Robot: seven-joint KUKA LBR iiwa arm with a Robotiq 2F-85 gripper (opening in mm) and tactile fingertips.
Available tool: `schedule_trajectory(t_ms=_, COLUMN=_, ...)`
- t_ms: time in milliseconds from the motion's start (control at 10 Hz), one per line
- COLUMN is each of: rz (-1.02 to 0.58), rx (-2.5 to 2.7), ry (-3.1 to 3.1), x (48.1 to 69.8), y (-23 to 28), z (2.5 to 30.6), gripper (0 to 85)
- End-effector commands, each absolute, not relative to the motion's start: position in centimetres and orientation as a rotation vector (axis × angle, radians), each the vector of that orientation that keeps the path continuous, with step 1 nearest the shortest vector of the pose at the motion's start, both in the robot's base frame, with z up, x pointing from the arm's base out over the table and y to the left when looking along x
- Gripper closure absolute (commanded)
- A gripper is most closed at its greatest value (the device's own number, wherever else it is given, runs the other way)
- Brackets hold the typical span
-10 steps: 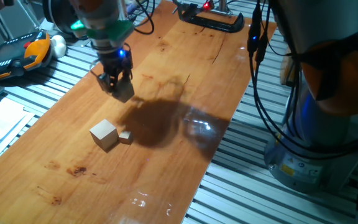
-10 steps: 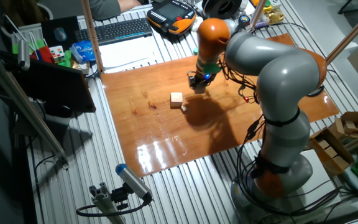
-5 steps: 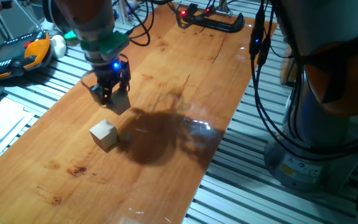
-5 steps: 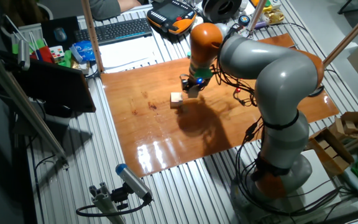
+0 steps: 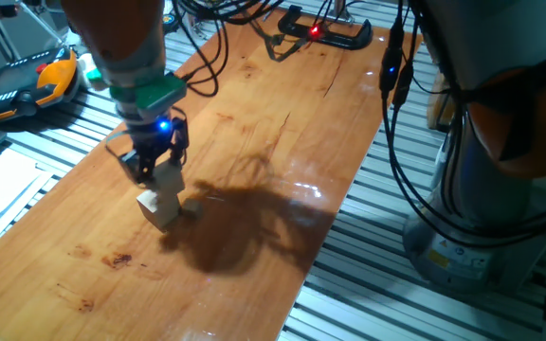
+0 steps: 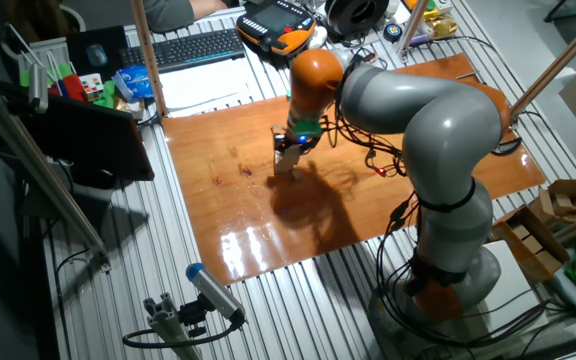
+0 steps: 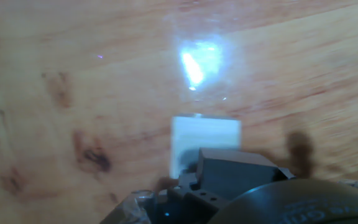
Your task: Pick up the small block on the left and move it to the right
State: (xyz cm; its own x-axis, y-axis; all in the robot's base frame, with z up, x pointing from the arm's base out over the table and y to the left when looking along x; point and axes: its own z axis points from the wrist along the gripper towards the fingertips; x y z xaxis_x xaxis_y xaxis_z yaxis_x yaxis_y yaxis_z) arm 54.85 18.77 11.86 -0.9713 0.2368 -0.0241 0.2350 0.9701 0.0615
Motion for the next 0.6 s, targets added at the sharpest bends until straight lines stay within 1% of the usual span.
schedule_trajectory(t_ms=0, rz=0.093, rx=0.421, ry=3.071, x=55.3, y=18.8, z=11.8, gripper=84.3)
schedule_trajectory(t_ms=300, rz=0.105, rx=0.452, ry=3.071, x=57.2, y=18.1, z=11.9, gripper=84.3)
schedule_trajectory(t_ms=500, rz=0.098, rx=0.447, ry=3.07, x=57.0, y=18.6, z=11.3, gripper=84.3)
